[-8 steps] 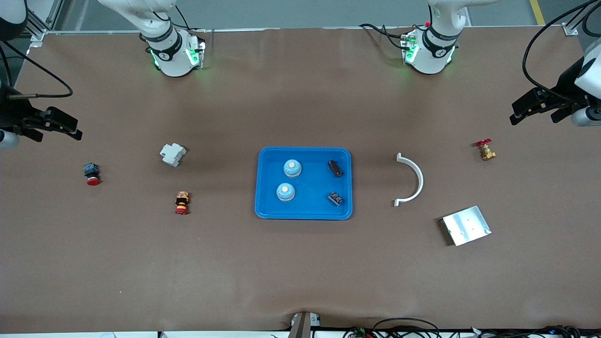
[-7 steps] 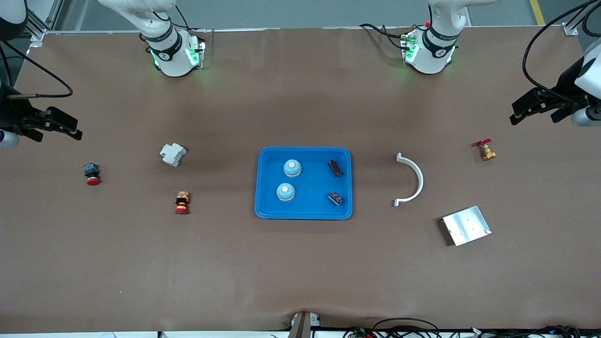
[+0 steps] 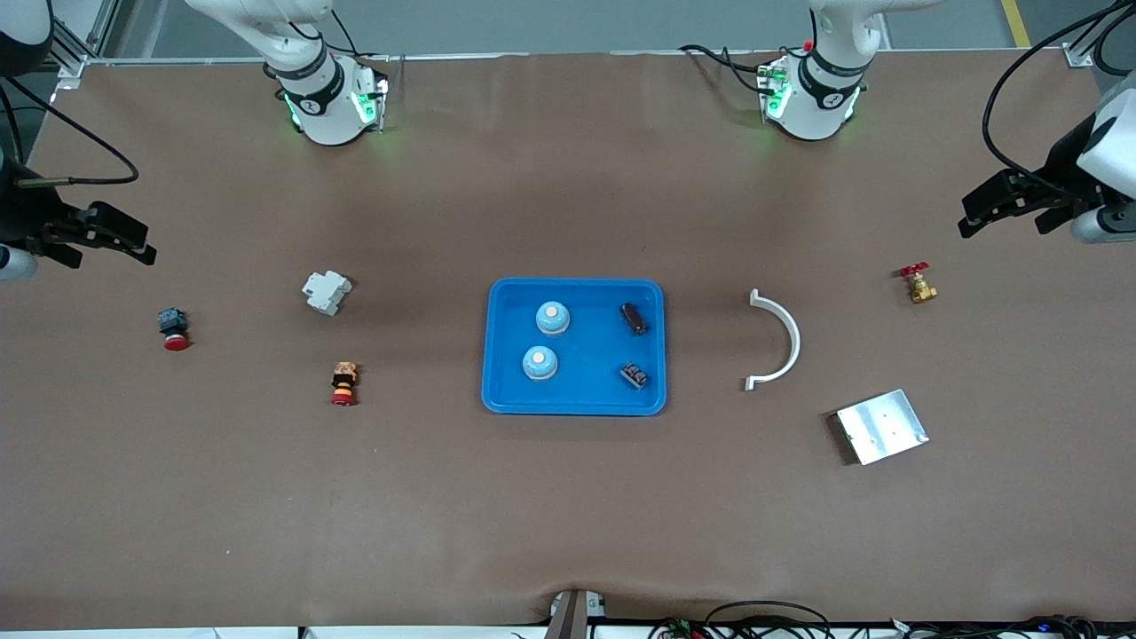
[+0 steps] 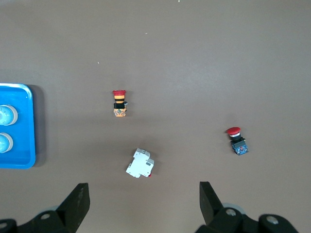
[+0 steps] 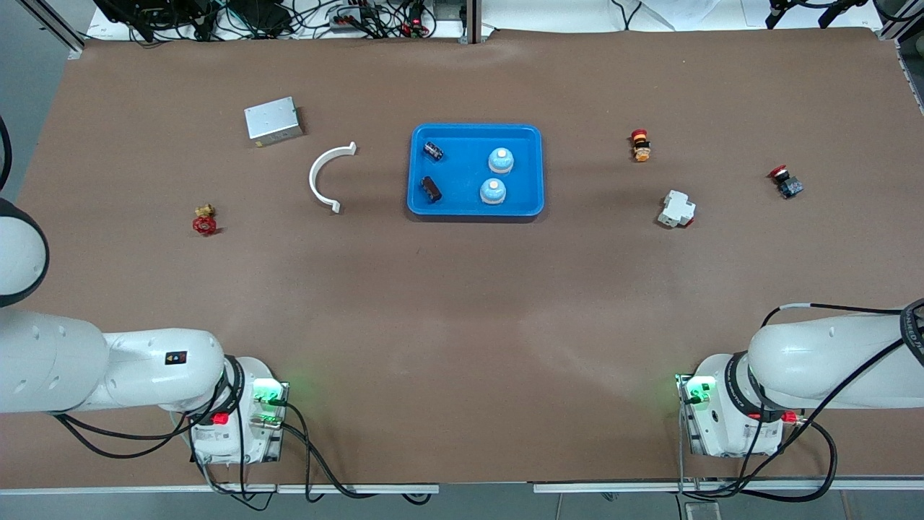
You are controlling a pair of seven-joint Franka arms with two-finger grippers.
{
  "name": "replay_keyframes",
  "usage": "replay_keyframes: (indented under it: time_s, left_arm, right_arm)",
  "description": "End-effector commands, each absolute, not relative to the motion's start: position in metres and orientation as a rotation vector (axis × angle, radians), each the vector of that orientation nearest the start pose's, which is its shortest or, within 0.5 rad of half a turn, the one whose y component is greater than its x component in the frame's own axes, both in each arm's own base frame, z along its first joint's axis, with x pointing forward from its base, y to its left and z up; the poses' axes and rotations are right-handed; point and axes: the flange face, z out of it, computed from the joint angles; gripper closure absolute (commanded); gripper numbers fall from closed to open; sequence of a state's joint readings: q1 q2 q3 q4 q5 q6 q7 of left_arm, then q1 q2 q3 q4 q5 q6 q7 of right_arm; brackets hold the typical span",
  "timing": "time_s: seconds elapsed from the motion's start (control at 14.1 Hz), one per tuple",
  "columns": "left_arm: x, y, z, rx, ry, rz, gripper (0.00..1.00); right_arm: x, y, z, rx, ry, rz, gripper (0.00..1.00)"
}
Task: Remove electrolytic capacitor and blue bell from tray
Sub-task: 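Move both grippers from the table sides toward the blue tray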
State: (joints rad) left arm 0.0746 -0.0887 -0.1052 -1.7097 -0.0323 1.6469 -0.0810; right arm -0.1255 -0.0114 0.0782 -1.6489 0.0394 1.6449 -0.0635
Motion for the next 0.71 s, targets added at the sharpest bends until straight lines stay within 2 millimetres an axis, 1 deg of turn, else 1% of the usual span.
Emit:
replay_keyframes:
  time_s: [0.0, 0.14, 0.21, 0.35, 0.49, 0.57, 0.64]
  left_arm:
    - [0.54, -0.03, 0.602, -3.124, -0.03, -0.025, 0.0]
    - [0.55, -0.046, 0.588, -3.098, 0.029, 0.0, 0.0]
    - [0.553, -0.055, 0.585, -3.099, 0.051, 0.002, 0.0]
    - [0.556, -0.057, 0.585, -3.1, 0.047, -0.011, 0.0]
    - [0.558, -0.06, 0.58, -3.102, 0.048, -0.009, 0.0]
    - [0.563, -0.064, 0.573, -3.102, 0.056, 0.0, 0.0]
    - [0.564, -0.069, 0.572, -3.105, 0.068, -0.014, 0.0]
  right_arm:
    - [0.547, -0.02, 0.602, -3.091, 0.002, -0.02, 0.0]
    - [0.547, -0.02, 0.601, -3.091, 0.002, -0.025, 0.0]
    - [0.548, -0.02, 0.601, -3.091, 0.004, -0.027, 0.0]
    - [0.549, -0.017, 0.601, -3.086, -0.002, -0.034, 0.0]
    - [0.549, -0.015, 0.599, -3.085, -0.004, -0.03, 0.0]
    - [0.548, -0.015, 0.596, -3.083, 0.002, -0.02, 0.0]
    - [0.548, -0.011, 0.589, -3.082, 0.031, 0.0, 0.0]
